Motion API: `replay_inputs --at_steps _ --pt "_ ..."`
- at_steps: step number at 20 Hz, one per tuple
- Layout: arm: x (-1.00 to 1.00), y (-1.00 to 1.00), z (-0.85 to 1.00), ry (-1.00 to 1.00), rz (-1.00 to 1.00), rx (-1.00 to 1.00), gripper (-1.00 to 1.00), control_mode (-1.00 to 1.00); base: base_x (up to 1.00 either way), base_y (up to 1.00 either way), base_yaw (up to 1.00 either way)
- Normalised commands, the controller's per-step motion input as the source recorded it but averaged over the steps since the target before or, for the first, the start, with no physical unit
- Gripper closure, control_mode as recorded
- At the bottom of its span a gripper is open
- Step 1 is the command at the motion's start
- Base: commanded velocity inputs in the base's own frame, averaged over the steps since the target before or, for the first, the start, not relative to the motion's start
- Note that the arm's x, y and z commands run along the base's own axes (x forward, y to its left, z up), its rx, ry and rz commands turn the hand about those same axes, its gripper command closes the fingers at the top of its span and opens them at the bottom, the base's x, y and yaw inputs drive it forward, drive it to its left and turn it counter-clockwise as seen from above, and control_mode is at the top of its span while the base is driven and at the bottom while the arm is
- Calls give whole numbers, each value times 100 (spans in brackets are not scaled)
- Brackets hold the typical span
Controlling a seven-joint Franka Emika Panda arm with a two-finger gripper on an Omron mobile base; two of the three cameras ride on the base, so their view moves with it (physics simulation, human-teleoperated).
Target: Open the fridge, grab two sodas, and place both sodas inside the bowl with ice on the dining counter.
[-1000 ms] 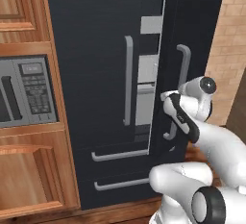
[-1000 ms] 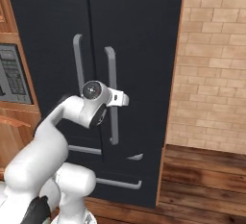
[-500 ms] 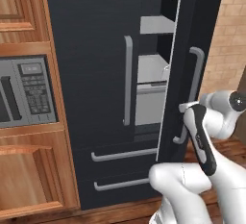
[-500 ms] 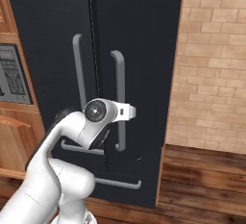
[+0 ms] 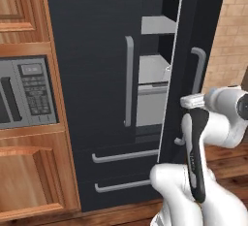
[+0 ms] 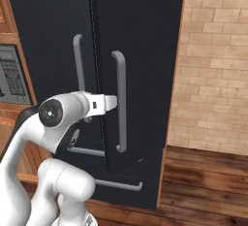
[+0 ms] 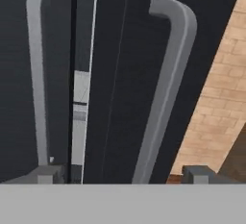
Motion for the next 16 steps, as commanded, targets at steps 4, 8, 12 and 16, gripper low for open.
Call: replay_inputs --at_steps 4,8,12,16 --pt "0 100 56 -3 -8 -22 -100 -100 0 0 0" --pt "3 100 40 3 -8 -24 -100 -100 0 0 0" --pt "25 52 13 7 -12 -13 -100 -100 0 0 0" --pt "40 8 -5 2 -2 -2 -100 -100 0 0 0"
